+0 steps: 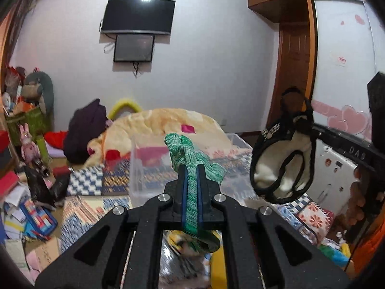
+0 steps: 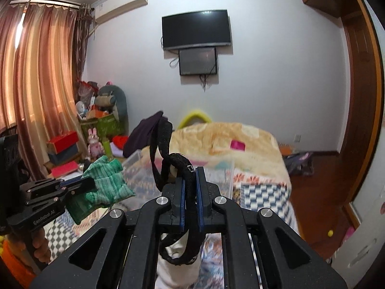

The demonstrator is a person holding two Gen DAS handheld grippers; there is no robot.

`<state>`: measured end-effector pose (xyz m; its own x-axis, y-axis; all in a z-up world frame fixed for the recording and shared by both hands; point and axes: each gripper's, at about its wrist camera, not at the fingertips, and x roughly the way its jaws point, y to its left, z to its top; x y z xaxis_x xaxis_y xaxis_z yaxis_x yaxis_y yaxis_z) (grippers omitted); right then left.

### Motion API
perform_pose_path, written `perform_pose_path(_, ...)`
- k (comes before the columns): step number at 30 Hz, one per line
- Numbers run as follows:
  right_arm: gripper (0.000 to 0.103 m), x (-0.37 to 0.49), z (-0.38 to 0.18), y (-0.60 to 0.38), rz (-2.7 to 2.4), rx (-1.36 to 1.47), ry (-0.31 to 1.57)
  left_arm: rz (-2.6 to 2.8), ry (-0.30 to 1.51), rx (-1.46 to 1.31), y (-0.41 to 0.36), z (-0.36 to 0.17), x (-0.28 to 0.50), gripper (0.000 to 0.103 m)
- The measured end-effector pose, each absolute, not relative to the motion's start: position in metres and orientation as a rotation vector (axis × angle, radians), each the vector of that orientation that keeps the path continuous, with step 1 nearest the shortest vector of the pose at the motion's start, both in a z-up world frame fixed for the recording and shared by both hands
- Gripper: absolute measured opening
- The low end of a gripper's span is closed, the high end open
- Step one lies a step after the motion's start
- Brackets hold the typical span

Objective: Organize soft objects
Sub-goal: 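Lift the glove and bag into the clear box and open both tools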

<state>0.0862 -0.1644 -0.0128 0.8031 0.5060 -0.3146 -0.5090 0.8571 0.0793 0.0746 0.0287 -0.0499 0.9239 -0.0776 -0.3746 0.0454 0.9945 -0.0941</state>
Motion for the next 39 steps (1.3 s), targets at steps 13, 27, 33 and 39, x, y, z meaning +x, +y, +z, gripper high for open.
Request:
perform_pose_path(13, 0.007, 0.117, -0.004, -0.132, 0.504, -0.038, 0.288, -0.007, 0.436, -0.068, 0.047, -0.049, 0.136, 0.006)
perform_pose_path(27, 0.007, 0.157, -0.047, -0.107, 0.516, -0.133, 0.485, -0.029, 0.601, -0.062, 0.05, -0.085, 0.194, 0.006)
perform_pose_path(33, 0.007, 0.171, -0.058, -0.11, 0.508, -0.151, 0.574, -0.01, 0.615, -0.015, 0.04, -0.089, 0.195, 0.015)
perform_pose_path(39, 0.008, 0.176, -0.067, -0.114, 0.502, -0.184, 0.643, -0.032, 0.636, -0.052, 0.044, -0.088, 0.19, 0.036)
